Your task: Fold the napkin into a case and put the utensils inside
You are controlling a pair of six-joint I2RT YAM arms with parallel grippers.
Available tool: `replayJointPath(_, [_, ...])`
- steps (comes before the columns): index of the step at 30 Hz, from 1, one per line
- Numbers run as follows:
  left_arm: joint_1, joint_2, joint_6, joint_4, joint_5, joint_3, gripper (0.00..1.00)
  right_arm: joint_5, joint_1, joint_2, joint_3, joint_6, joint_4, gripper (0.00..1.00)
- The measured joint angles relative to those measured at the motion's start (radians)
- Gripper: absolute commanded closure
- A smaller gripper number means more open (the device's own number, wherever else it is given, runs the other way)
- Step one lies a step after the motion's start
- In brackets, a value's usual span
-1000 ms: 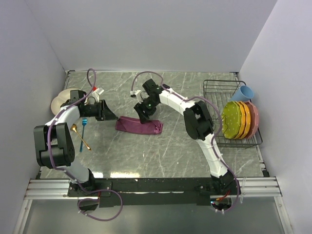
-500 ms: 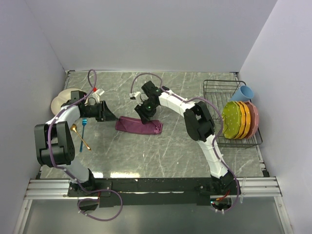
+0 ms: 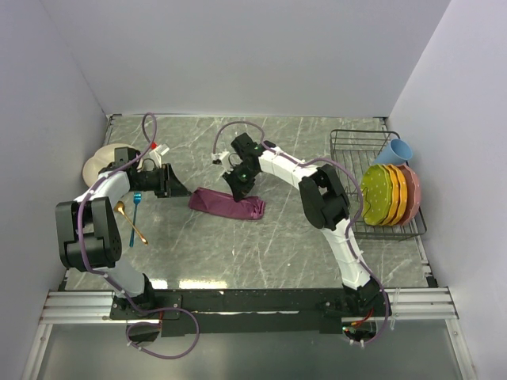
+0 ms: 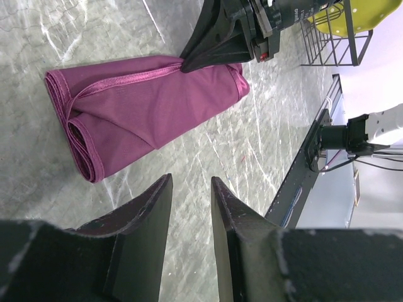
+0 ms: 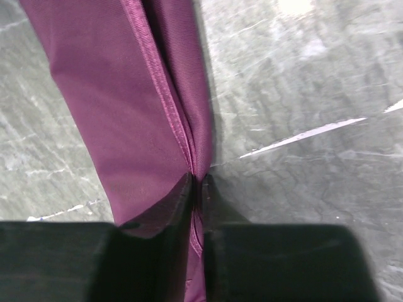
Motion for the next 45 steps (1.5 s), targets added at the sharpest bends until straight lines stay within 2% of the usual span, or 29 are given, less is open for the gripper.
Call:
replayJointPath(10, [0.002, 0.0, -0.003, 0.004, -0.003, 0.0, 0.61, 0.002, -0.008, -0.011, -0.007, 0.014, -0.012, 1.0])
replayJointPath(20, [0.034, -0.004, -0.003, 0.005, -0.014, -0.001, 0.6, 0.207, -0.01, -0.182, -0.147, -0.048, 0.107, 1.0])
replayJointPath(26, [0.051, -0.023, 0.003, 0.003, -0.019, -0.006, 0.6, 0.369, -0.005, -0.29, -0.299, -0.121, 0.315, 1.0])
replayJointPath(35, [0.091, -0.055, 0.05, -0.042, -0.024, -0.018, 0.6, 0.639, 0.08, -0.39, -0.674, -0.306, 0.792, 1.0])
replayJointPath(45, [0.13, -0.121, 0.097, -0.09, -0.026, -0.057, 0.6, 0.789, 0.196, -0.45, -0.889, -0.436, 1.13, 1.0])
